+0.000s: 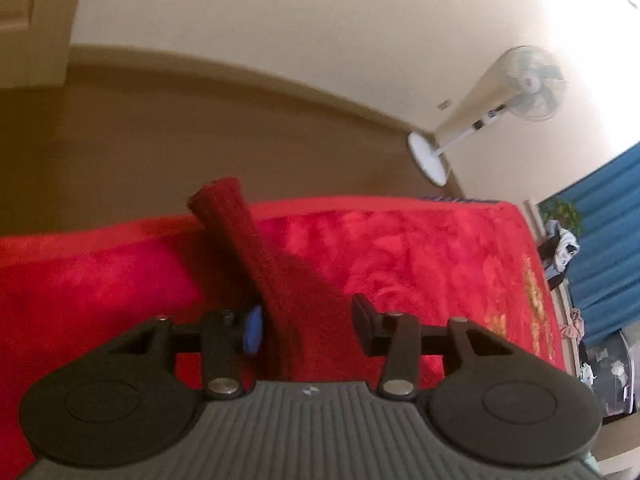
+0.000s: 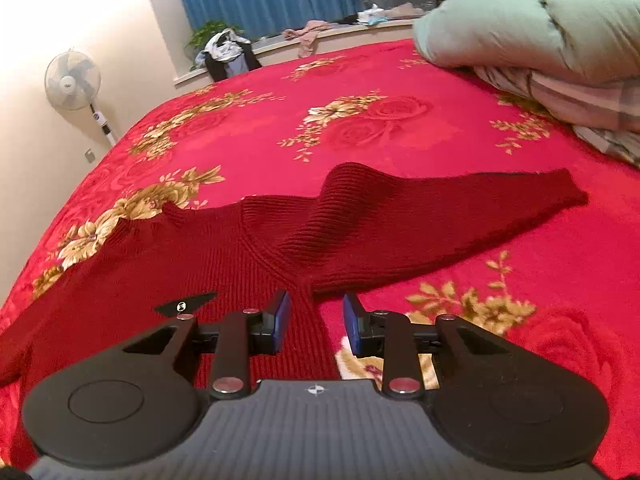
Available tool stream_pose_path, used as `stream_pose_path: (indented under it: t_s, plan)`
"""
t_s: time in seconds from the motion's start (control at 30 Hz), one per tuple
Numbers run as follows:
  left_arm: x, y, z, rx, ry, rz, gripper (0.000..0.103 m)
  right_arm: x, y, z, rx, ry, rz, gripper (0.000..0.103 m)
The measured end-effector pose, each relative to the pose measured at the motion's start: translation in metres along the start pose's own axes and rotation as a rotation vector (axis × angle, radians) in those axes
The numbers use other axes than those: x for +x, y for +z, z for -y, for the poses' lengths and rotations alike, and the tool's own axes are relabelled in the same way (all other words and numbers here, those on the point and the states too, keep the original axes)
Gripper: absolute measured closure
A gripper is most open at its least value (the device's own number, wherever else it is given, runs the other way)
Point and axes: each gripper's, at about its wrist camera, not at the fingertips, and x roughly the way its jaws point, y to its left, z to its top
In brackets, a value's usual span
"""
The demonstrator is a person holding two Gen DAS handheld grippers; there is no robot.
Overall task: Fold small clothes
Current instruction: 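Lift the cardigan edge with the left gripper and fold it over the body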
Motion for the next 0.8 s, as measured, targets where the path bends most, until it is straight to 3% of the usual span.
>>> stream_pose_path:
  t_s: [0.03,0.07,0.13,0.27,0.33,0.47,0.53,0.57,0.67,0.8]
  plan:
    - [0.002,0.001,-0.007,-0.018,0.024,-0.007,0.088,-0.002,-0.002,0.001,0.0,0.002,-0.001,0.072]
    - [0.004,0.001,-0.012,-0.03,0.039,-0.01,0.092,-0.003,-0.004,0.001,-0.008,0.001,-0.003,0.072]
    - [-0.004,0.004,-0.011,-0.015,0.012,0.016,0.093,-0.005,-0.007,0.0,-0.028,-0.004,-0.005,0.072]
    - [-0.046,0.002,0.028,0.157,-0.142,0.227,0.093,-0.004,-0.006,0.004,-0.008,-0.002,-0.004,0.072]
    - [-0.042,-0.006,0.039,0.206,-0.086,0.243,0.093,-0.002,-0.003,0.004,0.017,0.01,-0.006,0.072]
    - [0.006,-0.015,0.015,0.057,0.131,0.027,0.093,0.005,0.001,-0.004,0.017,0.038,-0.01,0.072]
    - [0.001,-0.018,0.026,0.083,0.141,0.072,0.093,0.008,0.001,-0.009,0.004,0.049,-0.015,0.072]
    - [-0.007,-0.021,0.044,0.158,0.131,0.128,0.093,0.01,0.001,-0.012,-0.003,0.053,-0.019,0.072]
    - [-0.033,-0.054,0.111,0.422,0.031,0.254,0.094,0.017,0.002,-0.019,-0.026,0.063,-0.03,0.072]
    - [-0.068,-0.138,0.203,0.619,-0.29,0.239,0.094,0.027,0.0,-0.028,-0.043,0.082,-0.042,0.072]
